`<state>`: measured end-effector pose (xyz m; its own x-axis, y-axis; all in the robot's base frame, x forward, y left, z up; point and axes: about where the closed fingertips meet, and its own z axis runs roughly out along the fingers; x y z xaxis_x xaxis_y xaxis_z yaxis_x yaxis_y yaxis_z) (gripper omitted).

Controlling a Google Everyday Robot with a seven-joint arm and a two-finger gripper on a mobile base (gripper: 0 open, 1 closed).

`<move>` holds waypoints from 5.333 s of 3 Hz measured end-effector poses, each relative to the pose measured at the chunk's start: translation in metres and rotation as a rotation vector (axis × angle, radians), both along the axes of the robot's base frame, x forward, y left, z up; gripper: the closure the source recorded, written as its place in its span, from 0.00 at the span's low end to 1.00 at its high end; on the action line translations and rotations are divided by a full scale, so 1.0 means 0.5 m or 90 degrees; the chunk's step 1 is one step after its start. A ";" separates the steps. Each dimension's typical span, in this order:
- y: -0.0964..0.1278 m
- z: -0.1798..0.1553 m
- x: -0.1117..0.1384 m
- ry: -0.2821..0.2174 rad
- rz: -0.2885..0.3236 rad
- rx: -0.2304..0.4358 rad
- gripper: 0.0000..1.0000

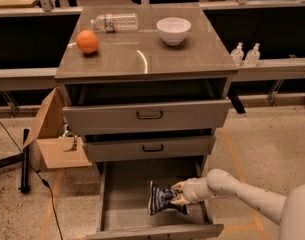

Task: Pick blue chip bag from bottom drawer and place on counter

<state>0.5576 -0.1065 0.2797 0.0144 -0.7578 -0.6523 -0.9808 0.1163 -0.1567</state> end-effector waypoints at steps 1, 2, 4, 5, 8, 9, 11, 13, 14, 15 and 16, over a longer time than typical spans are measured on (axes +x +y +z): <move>0.005 0.065 -0.021 -0.005 0.013 0.017 1.00; -0.003 0.212 -0.038 -0.036 0.028 0.058 1.00; -0.018 0.374 -0.046 -0.050 0.047 0.102 1.00; -0.018 0.398 -0.051 -0.061 0.043 0.110 1.00; 0.049 0.894 -0.100 -0.199 0.055 0.193 1.00; 0.064 1.002 -0.104 -0.242 0.016 0.220 1.00; 0.068 1.027 -0.082 -0.262 -0.004 0.223 1.00; 0.107 1.208 -0.003 -0.279 0.067 0.126 1.00; 0.144 1.256 0.057 -0.293 0.096 0.098 1.00; 0.185 1.265 0.126 -0.305 0.097 0.069 1.00; 0.224 1.267 0.196 -0.317 0.094 0.055 1.00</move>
Offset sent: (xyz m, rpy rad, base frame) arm -0.0283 -0.0147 0.2080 0.1723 -0.1276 0.0671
